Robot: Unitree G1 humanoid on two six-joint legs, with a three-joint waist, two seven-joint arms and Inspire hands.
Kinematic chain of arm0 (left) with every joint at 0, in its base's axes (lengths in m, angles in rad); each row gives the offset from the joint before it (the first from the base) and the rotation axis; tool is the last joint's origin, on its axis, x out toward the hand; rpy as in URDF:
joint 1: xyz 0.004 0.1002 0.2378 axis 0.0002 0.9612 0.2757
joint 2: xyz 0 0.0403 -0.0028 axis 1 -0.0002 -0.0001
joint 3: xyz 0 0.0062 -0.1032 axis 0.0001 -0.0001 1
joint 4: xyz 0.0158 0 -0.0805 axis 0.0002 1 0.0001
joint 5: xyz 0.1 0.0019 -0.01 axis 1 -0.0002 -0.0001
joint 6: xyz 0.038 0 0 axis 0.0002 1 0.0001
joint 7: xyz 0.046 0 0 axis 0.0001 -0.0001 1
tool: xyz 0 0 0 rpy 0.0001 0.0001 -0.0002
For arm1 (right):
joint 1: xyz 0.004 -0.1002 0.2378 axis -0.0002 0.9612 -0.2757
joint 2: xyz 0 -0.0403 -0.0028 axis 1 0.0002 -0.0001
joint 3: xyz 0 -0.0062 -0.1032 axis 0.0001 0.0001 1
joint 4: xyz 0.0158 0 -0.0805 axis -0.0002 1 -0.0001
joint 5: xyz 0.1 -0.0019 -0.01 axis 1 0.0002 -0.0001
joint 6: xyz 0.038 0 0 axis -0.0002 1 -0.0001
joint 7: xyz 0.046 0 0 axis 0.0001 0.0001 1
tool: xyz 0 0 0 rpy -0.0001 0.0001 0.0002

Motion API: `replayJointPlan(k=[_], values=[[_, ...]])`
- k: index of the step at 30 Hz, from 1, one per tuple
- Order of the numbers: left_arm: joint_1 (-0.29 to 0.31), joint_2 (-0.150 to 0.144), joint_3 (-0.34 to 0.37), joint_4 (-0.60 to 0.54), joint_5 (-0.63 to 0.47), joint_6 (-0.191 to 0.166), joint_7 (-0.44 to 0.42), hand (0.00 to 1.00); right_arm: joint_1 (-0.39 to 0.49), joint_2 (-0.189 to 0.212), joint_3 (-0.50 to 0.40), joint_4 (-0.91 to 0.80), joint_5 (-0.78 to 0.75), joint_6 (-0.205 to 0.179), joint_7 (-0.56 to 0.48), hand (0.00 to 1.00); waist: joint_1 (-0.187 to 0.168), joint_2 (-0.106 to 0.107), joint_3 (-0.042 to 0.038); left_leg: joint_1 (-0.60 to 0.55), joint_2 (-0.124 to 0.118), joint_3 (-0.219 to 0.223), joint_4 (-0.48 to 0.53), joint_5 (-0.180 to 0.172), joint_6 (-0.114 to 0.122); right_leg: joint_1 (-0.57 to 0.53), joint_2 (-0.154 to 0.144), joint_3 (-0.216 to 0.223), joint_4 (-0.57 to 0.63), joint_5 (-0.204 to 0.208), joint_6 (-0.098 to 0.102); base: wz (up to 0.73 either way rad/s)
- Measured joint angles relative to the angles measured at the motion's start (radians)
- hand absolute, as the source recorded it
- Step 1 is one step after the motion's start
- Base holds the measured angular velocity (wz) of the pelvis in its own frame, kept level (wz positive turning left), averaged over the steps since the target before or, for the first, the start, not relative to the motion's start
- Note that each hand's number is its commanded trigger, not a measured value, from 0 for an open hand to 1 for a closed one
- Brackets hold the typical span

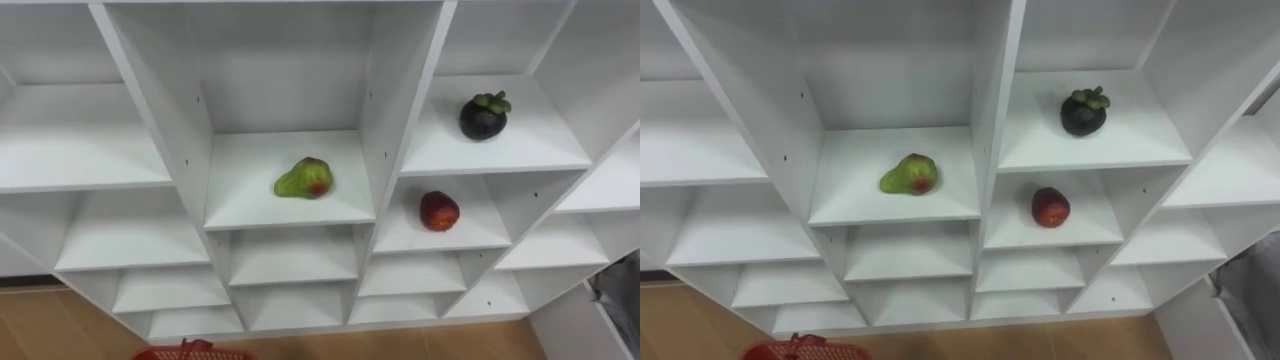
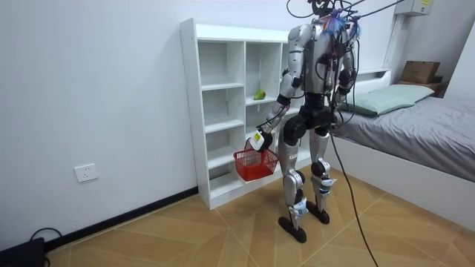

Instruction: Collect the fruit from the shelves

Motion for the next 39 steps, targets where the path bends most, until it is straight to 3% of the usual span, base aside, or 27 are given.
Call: replayJointPlan(k=[7, 12, 18, 24, 35, 39], values=[[0.003, -0.001, -0.002, -0.020, -0.001, -0.028, -0.002, 1.00, 0.103, 0.000, -0.001, -0.337, -0.005, -0.005, -0.028, 0.00, -0.003, 0.009, 0.0019, -0.003, 0.000, 0.015, 0.000, 0.002, 0.003, -0.013, 0.000, 0.015, 0.012, 0.001, 0.002, -0.06], [0.007, 0.002, -0.033, -0.020, -0.004, -0.040, -0.025, 1.00, 0.125, 0.000, 0.002, -0.531, 0.005, -0.052, -0.045, 0.00, -0.026, 0.013, 0.0044, -0.002, 0.000, 0.018, 0.000, 0.003, 0.004, -0.013, 0.000, 0.020, 0.012, 0.004, 0.004, -0.01], [0.023, 0.002, -0.061, -0.041, -0.001, -0.067, -0.045, 1.00, 0.148, -0.001, 0.003, -0.640, -0.010, -0.097, -0.110, 0.00, -0.031, 0.015, 0.0034, -0.004, 0.000, 0.019, -0.003, 0.003, 0.004, -0.017, 0.001, 0.022, 0.010, 0.004, 0.004, 0.00], [0.022, 0.012, -0.062, -0.044, -0.001, -0.069, -0.075, 1.00, 0.141, -0.006, 0.002, -0.772, -0.038, -0.113, -0.159, 0.00, -0.033, 0.030, -0.0027, 0.001, -0.001, 0.026, -0.007, 0.003, 0.005, -0.018, 0.001, 0.029, 0.011, 0.004, 0.004, -0.02], [0.033, 0.023, -0.067, -0.049, -0.003, -0.074, -0.086, 1.00, 0.109, -0.014, 0.000, -0.864, -0.045, -0.133, -0.263, 0.00, -0.024, 0.029, 0.0052, 0.013, 0.001, 0.036, -0.008, 0.004, 0.005, -0.024, 0.000, 0.029, 0.026, 0.004, 0.004, -0.02], [0.037, 0.023, -0.067, -0.049, -0.007, -0.090, -0.079, 1.00, 0.101, -0.034, 0.004, -0.942, -0.047, -0.176, -0.287, 0.00, -0.020, 0.027, 0.0049, 0.013, 0.001, 0.037, -0.008, 0.004, 0.005, -0.029, 0.000, 0.030, 0.025, 0.004, 0.004, 0.00]])
